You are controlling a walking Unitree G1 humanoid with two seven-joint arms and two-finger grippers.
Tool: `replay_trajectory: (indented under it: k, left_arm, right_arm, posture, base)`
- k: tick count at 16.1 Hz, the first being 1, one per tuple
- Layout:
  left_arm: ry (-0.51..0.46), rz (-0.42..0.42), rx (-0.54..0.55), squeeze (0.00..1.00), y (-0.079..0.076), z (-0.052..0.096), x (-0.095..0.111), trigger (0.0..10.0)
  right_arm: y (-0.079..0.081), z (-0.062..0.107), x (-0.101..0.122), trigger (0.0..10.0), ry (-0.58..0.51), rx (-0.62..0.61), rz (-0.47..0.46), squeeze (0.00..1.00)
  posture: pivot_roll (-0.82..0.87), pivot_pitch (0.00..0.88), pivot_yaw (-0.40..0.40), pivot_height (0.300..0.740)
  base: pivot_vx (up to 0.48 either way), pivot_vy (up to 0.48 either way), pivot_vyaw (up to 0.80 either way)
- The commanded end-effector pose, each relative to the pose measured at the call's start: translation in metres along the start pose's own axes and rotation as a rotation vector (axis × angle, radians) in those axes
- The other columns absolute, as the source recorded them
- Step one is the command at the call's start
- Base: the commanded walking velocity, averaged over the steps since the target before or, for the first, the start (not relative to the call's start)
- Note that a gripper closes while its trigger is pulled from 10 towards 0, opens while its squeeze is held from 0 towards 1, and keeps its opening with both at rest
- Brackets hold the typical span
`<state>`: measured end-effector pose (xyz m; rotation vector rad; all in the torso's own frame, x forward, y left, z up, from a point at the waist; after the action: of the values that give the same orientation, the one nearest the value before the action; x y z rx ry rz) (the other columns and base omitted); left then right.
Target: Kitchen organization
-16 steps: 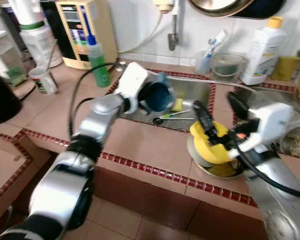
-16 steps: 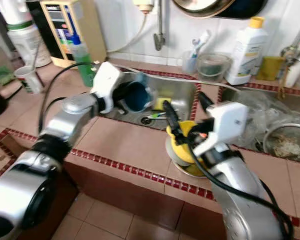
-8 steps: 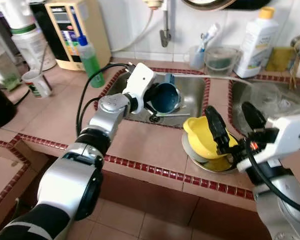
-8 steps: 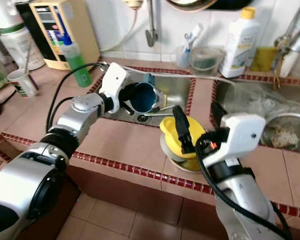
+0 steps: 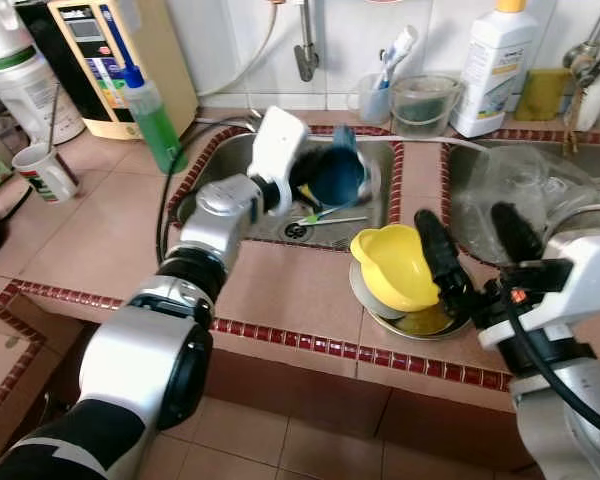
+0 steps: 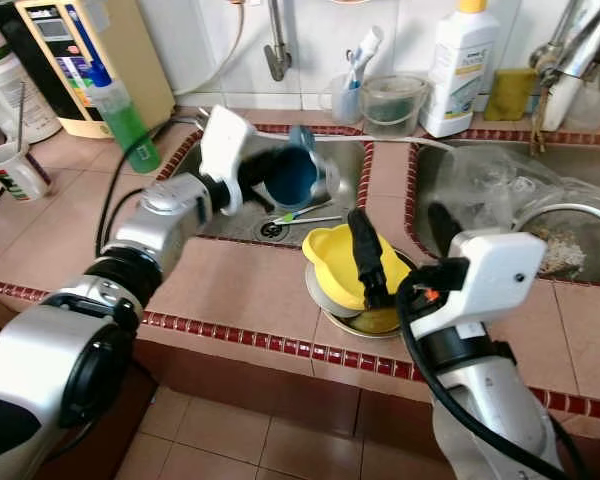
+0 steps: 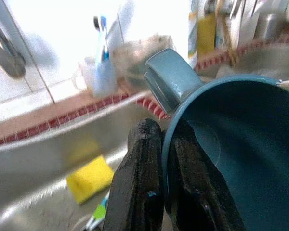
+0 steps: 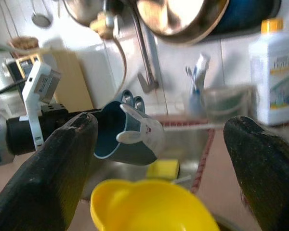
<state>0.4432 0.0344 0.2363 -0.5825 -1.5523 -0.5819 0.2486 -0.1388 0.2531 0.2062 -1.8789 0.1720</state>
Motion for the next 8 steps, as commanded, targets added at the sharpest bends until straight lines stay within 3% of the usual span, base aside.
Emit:
replay_trajectory:
  k: [1, 5, 8]
  left_arm:
    - [-0.115, 0.036, 0.018, 0.0, 0.015, 0.009, 0.026, 10.0]
    - [-0.179, 0.071, 0.041, 0.0, 0.02, 0.018, 0.031, 10.0]
    - [-0.239, 0.141, 0.045, 0.0, 0.014, 0.024, 0.034, 10.0]
  right_arm:
    - [0.0, -0.006, 0.005, 10.0, -0.04, 0.007, 0.007, 0.0]
    - [-0.008, -0.013, 0.003, 10.0, -0.064, -0.026, 0.032, 0.0]
    - [-0.016, -0.019, -0.001, 10.0, -0.083, -0.065, 0.045, 0.0]
  posture:
    - [-0.27, 0.089, 0.152, 0.74]
    - [-0.26, 0.062, 0.153, 0.74]
    - [-0.24, 0.031, 0.148, 0.74]
  base:
    - [0.0, 0.0, 0.0]
    - [0.0, 0.0, 0.0]
    - [0.0, 0.0, 0.0]
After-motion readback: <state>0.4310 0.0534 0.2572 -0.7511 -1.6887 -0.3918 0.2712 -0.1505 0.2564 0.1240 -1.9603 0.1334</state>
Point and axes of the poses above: a point about 5 cm out from each wrist's last joint towards the gripper, its own z axis pointing back from the gripper into the wrist, its own x axis along the axis of the wrist's last joint, y = z × x, the point moved 5 cm from there along -z, pointing out of the wrist towards the gripper, and after that the axes turned 6 degrees about z, right-handed, at the moved point
